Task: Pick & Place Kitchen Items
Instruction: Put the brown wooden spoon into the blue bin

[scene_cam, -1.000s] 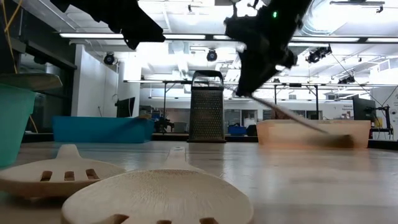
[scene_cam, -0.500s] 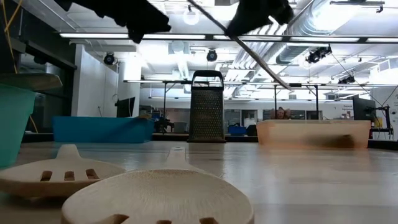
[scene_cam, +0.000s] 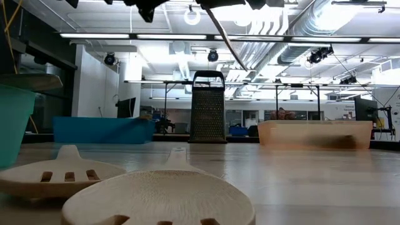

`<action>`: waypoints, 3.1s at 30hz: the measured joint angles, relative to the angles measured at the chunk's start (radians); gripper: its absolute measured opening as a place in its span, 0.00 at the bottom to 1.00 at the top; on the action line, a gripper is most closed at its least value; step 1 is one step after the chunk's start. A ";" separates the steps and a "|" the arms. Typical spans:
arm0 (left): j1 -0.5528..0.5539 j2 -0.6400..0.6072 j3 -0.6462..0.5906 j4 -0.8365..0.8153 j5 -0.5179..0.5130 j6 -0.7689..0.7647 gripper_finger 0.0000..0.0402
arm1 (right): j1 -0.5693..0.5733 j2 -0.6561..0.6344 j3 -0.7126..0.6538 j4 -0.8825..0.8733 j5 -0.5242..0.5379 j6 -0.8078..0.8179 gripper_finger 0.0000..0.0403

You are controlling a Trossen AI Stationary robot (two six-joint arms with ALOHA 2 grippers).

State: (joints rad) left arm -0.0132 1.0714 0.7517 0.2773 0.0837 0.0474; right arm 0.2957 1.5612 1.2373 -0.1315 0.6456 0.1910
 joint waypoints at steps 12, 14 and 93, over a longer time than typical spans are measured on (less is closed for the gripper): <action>0.000 0.000 0.000 0.068 0.013 0.027 0.31 | -0.010 0.000 0.001 0.125 -0.062 -0.123 0.19; 0.000 0.000 0.000 0.076 0.014 0.030 0.33 | -0.010 0.000 0.001 0.135 -0.061 -0.139 0.19; 0.000 -0.075 0.001 0.340 0.131 0.052 0.27 | -0.017 0.000 0.001 0.132 -0.098 -0.152 0.19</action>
State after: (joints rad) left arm -0.0130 0.9966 0.7525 0.6178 0.2151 0.0990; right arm 0.2787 1.5616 1.2384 0.0010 0.5477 0.0393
